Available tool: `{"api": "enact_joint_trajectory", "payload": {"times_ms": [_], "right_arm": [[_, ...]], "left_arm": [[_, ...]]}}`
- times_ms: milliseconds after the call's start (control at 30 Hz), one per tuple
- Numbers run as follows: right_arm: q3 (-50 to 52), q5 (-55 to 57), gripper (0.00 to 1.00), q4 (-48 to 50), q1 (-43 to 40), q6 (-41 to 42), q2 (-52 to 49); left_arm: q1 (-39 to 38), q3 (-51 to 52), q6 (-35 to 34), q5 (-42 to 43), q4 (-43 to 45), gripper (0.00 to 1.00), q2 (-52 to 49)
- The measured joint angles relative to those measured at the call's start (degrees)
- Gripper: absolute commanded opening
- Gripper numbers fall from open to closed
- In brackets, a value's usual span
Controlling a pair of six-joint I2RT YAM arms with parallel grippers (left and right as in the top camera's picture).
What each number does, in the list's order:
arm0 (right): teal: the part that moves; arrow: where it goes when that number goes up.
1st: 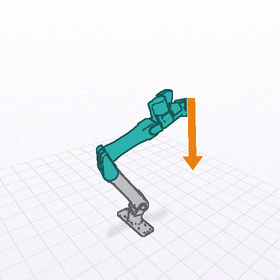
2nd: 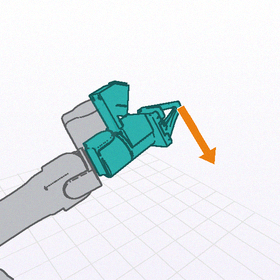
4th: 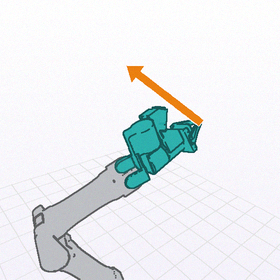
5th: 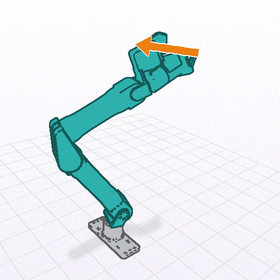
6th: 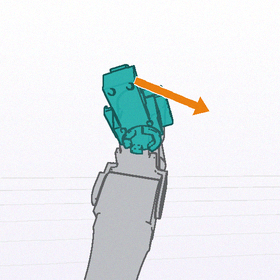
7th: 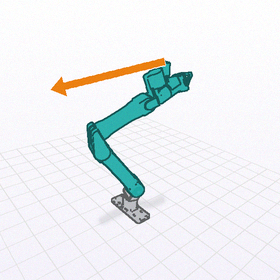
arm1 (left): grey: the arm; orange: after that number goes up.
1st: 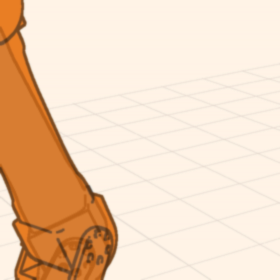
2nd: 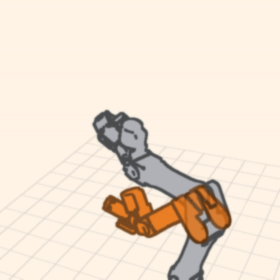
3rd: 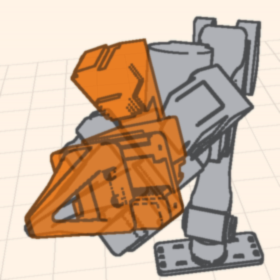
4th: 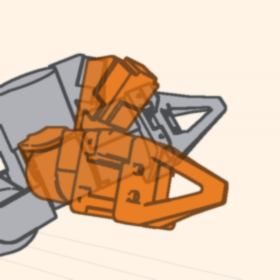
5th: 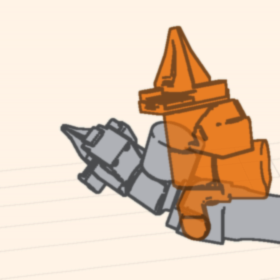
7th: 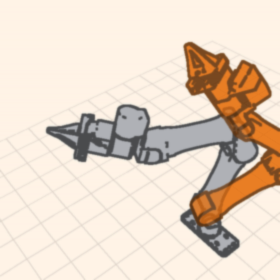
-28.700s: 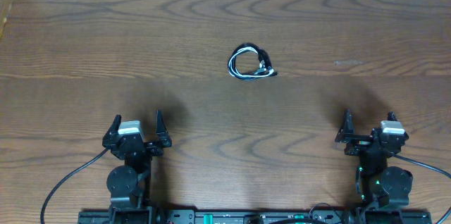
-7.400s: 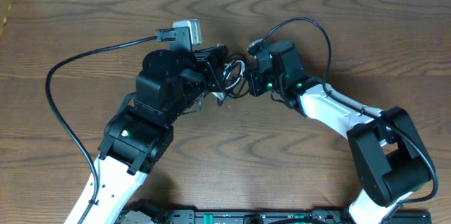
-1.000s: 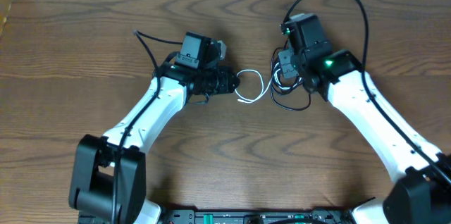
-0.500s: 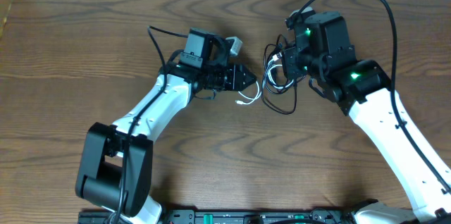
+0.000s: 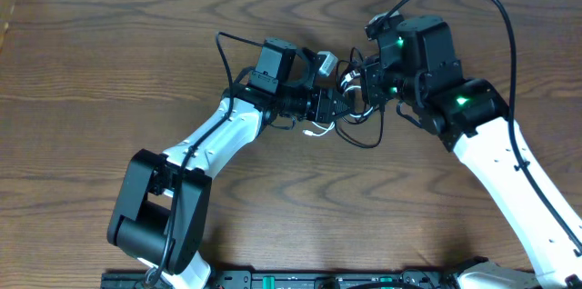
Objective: Untangle cables
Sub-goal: 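Grasp a cable loop with the right gripper beside the left gripper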
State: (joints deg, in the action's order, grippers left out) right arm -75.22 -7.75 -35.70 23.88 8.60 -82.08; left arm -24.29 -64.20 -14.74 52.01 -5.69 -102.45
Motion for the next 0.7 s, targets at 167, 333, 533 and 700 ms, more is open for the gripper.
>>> {"api": "enact_joint_trajectory", "payload": {"times_ms": [167, 333, 533, 700], "right_arm": [[0.0, -0.6, 0.01, -0.2, 0.0, 0.0, 2.3], [0.0, -1.0, 0.01, -1.1, 0.0, 0.1, 4.3], [0.0, -1.9, 0.01, -1.4, 0.0, 0.2, 4.6], [0.0, -3.4, 0.01, -1.4, 0.0, 0.6, 4.6]], "left_arm": [[0.0, 0.0, 0.0, -1.7, 0.0, 0.44, 0.0], [0.0, 0.0, 0.0, -5.3, 0.4, 0.45, 0.0], [0.0, 0.0, 0.0, -8.7, 0.4, 0.45, 0.0], [0.0, 0.0, 0.0, -10.9, 0.5, 0.45, 0.0]]}}
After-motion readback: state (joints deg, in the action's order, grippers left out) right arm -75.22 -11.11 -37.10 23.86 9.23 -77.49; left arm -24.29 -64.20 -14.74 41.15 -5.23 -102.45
